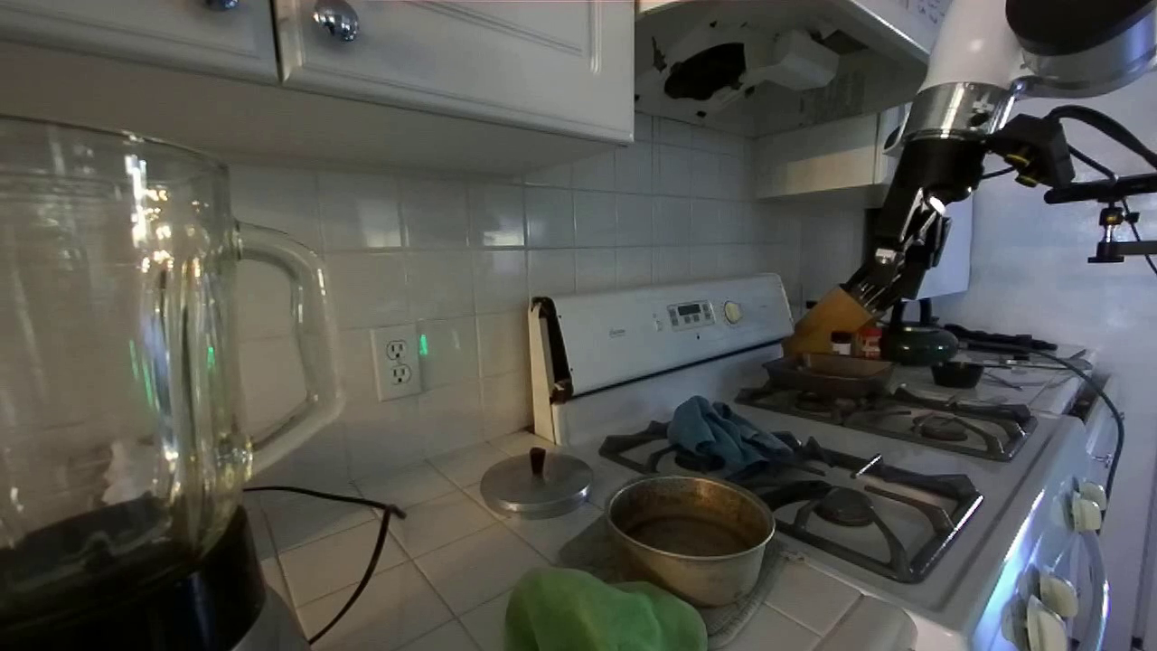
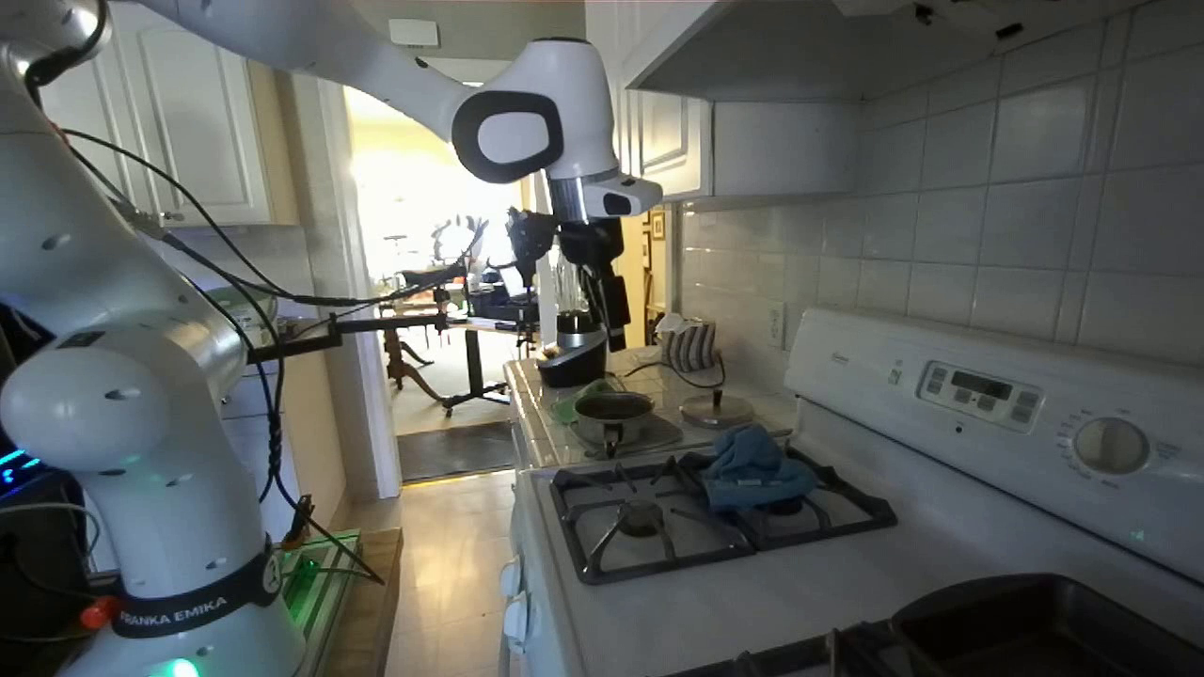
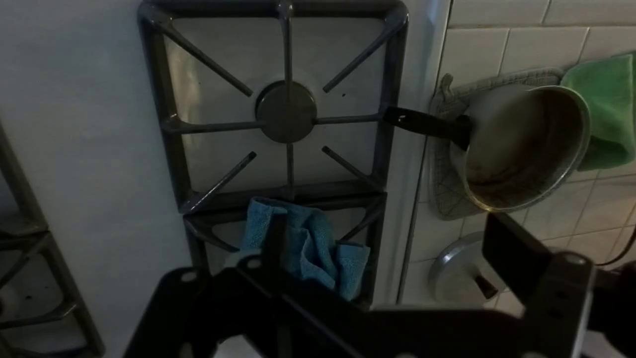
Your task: Use the blue cloth to wipe the center of the stove
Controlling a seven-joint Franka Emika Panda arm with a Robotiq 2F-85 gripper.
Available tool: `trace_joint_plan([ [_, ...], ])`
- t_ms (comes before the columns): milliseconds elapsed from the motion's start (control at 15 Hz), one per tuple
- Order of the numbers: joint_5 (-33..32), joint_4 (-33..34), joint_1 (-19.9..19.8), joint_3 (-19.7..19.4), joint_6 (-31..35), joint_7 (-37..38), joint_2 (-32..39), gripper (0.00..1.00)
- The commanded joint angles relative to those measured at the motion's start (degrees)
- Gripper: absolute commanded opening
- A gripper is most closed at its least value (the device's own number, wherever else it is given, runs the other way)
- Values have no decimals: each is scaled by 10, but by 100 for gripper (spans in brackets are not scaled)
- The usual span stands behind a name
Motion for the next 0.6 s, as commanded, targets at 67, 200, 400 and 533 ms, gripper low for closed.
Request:
trace_joint_plan([
  [67, 21, 23, 12, 12, 30, -21, 68, 100],
  [200, 28, 35, 21, 16, 50, -35, 105, 100],
  [400, 31, 58, 32, 26, 88, -63, 160, 100],
  [533, 31, 77, 35, 35, 115, -77, 196, 100],
])
